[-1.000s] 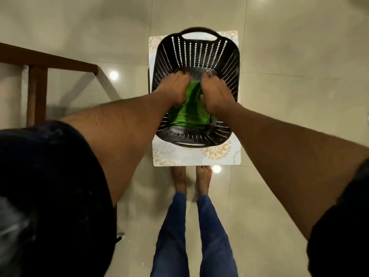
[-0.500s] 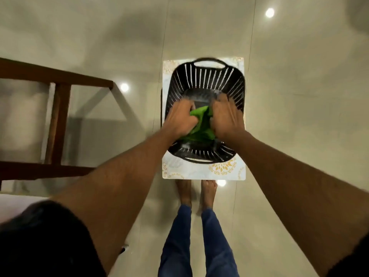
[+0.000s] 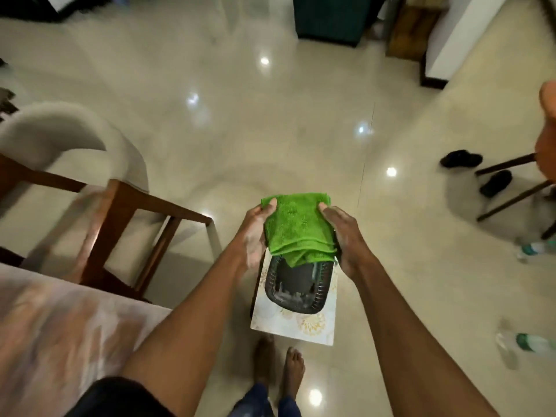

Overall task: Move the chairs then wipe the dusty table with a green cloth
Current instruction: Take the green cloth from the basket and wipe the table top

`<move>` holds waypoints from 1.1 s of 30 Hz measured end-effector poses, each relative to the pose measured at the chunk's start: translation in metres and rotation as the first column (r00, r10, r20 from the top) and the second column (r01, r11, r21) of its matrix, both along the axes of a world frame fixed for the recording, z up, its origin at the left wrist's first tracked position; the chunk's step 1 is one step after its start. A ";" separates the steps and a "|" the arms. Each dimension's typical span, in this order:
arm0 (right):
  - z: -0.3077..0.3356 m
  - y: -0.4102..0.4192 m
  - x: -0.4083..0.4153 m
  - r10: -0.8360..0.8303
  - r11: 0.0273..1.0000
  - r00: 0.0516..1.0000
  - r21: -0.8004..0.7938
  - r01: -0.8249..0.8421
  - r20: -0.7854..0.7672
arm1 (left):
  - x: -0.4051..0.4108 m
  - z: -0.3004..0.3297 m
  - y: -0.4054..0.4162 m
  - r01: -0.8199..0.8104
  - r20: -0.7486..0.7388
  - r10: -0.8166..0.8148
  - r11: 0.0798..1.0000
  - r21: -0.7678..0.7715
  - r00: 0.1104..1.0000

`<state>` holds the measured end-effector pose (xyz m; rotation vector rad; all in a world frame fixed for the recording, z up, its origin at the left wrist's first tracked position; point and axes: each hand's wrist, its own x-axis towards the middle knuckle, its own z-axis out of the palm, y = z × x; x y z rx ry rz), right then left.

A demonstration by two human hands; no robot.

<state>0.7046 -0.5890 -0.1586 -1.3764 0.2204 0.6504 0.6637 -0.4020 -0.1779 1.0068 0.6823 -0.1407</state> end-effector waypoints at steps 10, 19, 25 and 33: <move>0.059 0.068 0.008 0.312 0.922 0.878 -0.340 -0.186 0.364 | -0.024 0.063 0.055 0.015 -0.014 -0.011 0.925 0.379 1.000; 0.049 0.150 -0.025 0.571 0.810 0.422 -0.567 -0.150 0.704 | -0.080 0.066 0.093 -0.147 0.085 0.184 0.356 0.923 0.979; 0.048 0.204 -0.080 0.661 0.748 0.358 -0.616 -0.247 0.659 | -0.158 0.072 0.113 -0.214 0.132 0.380 0.181 0.960 0.915; 0.037 0.243 -0.193 0.718 0.644 0.065 -0.625 -0.442 0.693 | -0.296 0.064 0.110 -0.113 0.050 0.573 0.074 0.991 0.818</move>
